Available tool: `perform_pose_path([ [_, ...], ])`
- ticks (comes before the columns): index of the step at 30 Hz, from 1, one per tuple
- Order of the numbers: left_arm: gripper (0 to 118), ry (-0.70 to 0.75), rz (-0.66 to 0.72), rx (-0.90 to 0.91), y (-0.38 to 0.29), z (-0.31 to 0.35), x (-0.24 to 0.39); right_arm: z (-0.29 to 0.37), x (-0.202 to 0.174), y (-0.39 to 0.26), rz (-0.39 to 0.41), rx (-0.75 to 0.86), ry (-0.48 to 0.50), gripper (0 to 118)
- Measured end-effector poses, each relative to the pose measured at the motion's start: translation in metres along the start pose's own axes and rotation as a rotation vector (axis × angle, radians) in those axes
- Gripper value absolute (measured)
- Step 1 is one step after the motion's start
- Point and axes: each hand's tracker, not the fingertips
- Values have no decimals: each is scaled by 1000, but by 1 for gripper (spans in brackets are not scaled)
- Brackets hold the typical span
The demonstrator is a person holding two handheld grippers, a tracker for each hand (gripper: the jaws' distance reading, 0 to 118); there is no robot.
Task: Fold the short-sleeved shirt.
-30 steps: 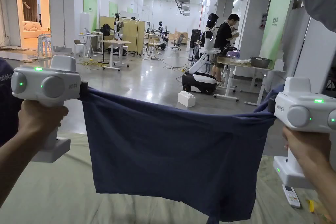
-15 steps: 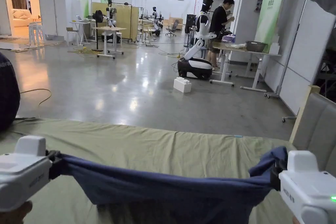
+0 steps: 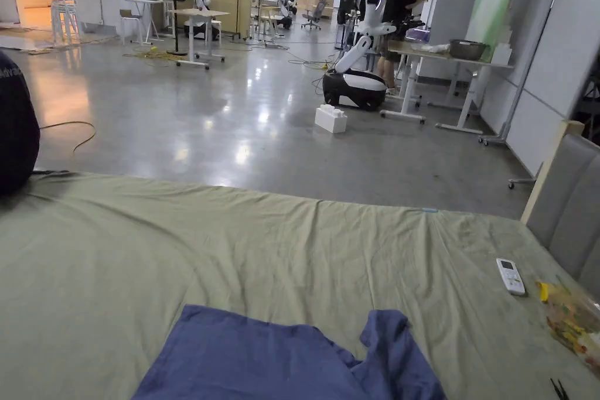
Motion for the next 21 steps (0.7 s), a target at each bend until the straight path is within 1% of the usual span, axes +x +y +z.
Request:
perform_pose_path([
  [1, 4, -4, 3, -27, -10, -4, 0, -5, -1, -13, -21, -55, 9, 7],
  [2, 5, -9, 19, -58, -20, -10, -1, -10, -3, -23, -11, -63, -12, 7],
  [4, 4, -1, 23, -117, -37, -21, 0, -20, -9, -41, 2, -123, -6, 7],
  [8, 5, 3, -1, -204, -63, -42, 2, -26, -22, -58, 6, -181, -4, 8],
  [11, 5, -8, 25, -248, -72, -52, 1, -27, -26, -57, 21, -183, -25, 16],
  [12, 5, -5, 33, -238, -71, -53, 2, -18, -32, -46, 24, -179, -36, 19],
  [13, 7, -5, 47, -231, -69, -52, 2, -5, -38, -30, 24, -174, -43, 33],
  [14, 17, -7, 63, -219, -68, -56, -3, -2, -39, -23, 17, -159, -55, 54],
  [15, 31, -12, 73, -194, -62, -56, -5, 1, -41, -15, 7, -128, -64, 71],
  [16, 48, -16, 78, -168, -55, -56, -4, 4, -42, -6, 1, -90, -61, 84],
  [17, 68, -23, 75, -127, -45, -55, -1, -6, -34, -19, -13, -38, -57, 93],
  [18, 74, -26, 66, -84, -35, -53, 5, -3, -36, -6, -16, 18, -56, 96],
  [21, 75, -29, 40, 42, 1, -49, 20, -1, -40, 27, -38, 155, -44, 97],
])
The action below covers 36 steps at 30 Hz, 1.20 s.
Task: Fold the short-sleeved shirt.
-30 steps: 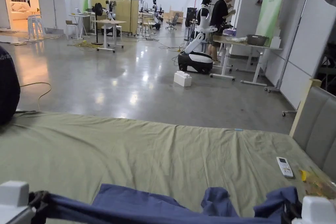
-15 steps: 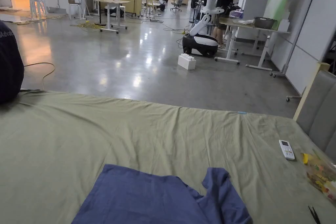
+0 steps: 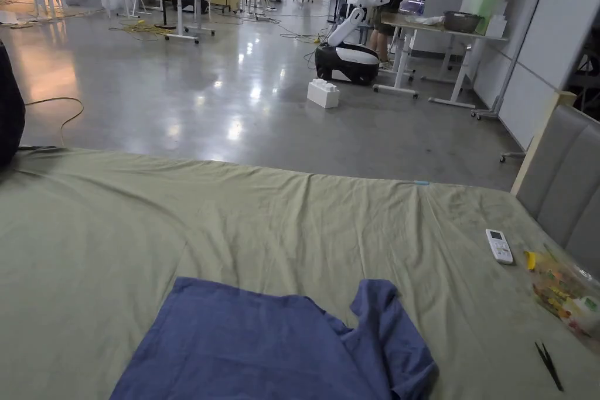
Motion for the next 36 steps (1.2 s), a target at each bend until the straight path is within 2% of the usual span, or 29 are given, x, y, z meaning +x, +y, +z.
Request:
perform_pose_path([
  [5, 74, -21, 3, 245, 54, 10, 32, -7, -17, 48, -42, 210, -10, 96],
  [7, 74, -16, -6, 337, 70, 17, 44, -5, -25, 64, -53, 272, 6, 91],
  [10, 66, 13, -10, 453, 89, 30, 62, 0, -38, 85, -25, 378, -12, 55],
  [11, 57, 17, -8, 492, 93, 34, 66, -3, -40, 86, -59, 362, -5, 39],
  [12, 46, 19, -7, 518, 96, 38, 69, -5, -43, 88, -59, 380, -13, 29],
  [14, 13, 12, 2, 533, 101, 43, 75, -4, -43, 90, -89, 416, -10, 21],
  [16, 10, 12, 15, 538, 103, 45, 76, -5, -47, 96, -82, 436, 1, 7],
  [17, 4, 20, 10, 535, 106, 44, 77, -5, -46, 96, -91, 457, 32, 4],
  [18, 4, 35, -4, 531, 106, 43, 78, -6, -46, 97, -88, 449, 25, 1],
  [20, 4, 52, -24, 528, 104, 41, 77, -9, -51, 103, -66, 443, 22, 0],
  [22, 3, 69, -24, 514, 106, 37, 75, -13, -47, 101, -97, 433, 51, 0],
  [29, 3, 84, -31, 494, 115, 15, 59, -29, -50, 109, -89, 433, 47, 0],
  [32, 3, 52, -64, 412, 122, -8, 50, -41, -49, 111, -91, 410, 49, 0],
  [36, 3, 41, -30, 268, 137, -63, 29, -62, -48, 102, -74, 343, 47, 0],
])
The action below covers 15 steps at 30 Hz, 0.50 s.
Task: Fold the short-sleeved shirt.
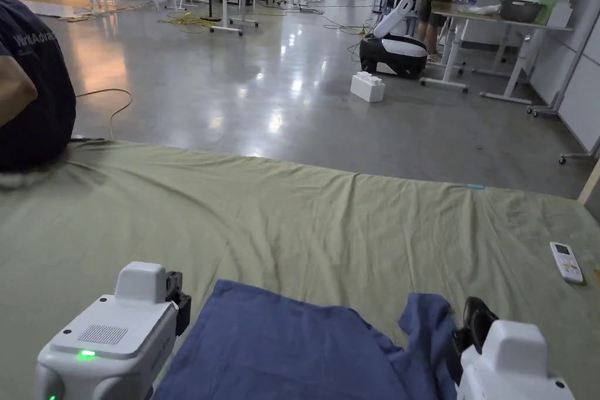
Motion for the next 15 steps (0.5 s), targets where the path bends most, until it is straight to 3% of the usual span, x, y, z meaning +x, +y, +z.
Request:
perform_pose_path([
  [5, 4, -62, -13, -276, -4, -107, -18, -19, 6, -23, 13, -81, -6, 0],
  [6, 14, -58, -17, -317, -5, -131, -19, -22, 8, -28, 25, -92, -12, 0],
  [7, 34, -82, -10, -378, -5, -150, -22, -25, 10, -33, 31, -105, -16, 0],
  [8, 66, -91, 12, -461, -5, -173, -23, -30, 13, -38, 37, -124, -25, 0],
  [9, 78, -101, 20, -525, -8, -196, -24, -34, 17, -43, 39, -142, -34, 0],
  [15, 78, -81, -34, -527, -17, -273, -21, -48, 32, -71, 52, -238, -74, 0],
])
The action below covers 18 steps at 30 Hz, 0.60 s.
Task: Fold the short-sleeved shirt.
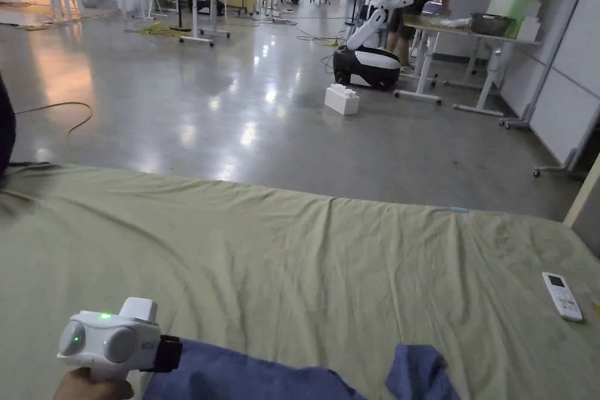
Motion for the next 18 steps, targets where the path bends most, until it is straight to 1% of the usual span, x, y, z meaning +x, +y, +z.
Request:
perform_pose_path([
  [4, 78, -26, -20, 12, 12, -26, 1, -7, 6, -15, 4, -57, -23, 0],
  [6, 78, 31, -63, 6, 13, -39, 5, -10, 9, -22, 7, -80, -28, 0],
  [9, 78, 59, -139, -95, 8, -61, 10, -16, 10, -32, 9, -110, -34, 0],
  [10, 78, 48, -141, -101, 5, -65, 12, -17, 10, -35, 7, -116, -35, 0],
  [12, 77, 45, -121, -51, 3, -63, 11, -19, 11, -38, 2, -133, -32, 0],
  [13, 73, 45, -118, -55, 4, -62, 11, -20, 11, -40, 0, -136, -31, 0],
  [16, 39, 3, -133, -58, 6, -60, 19, -24, 10, -42, 0, -146, -30, 0],
  [17, 18, -12, -169, -59, 6, -59, 24, -26, 11, -43, -6, -153, -29, 0],
  [18, 9, -31, -217, -56, 0, -34, 43, -28, 12, -43, -19, -158, -27, 0],
])
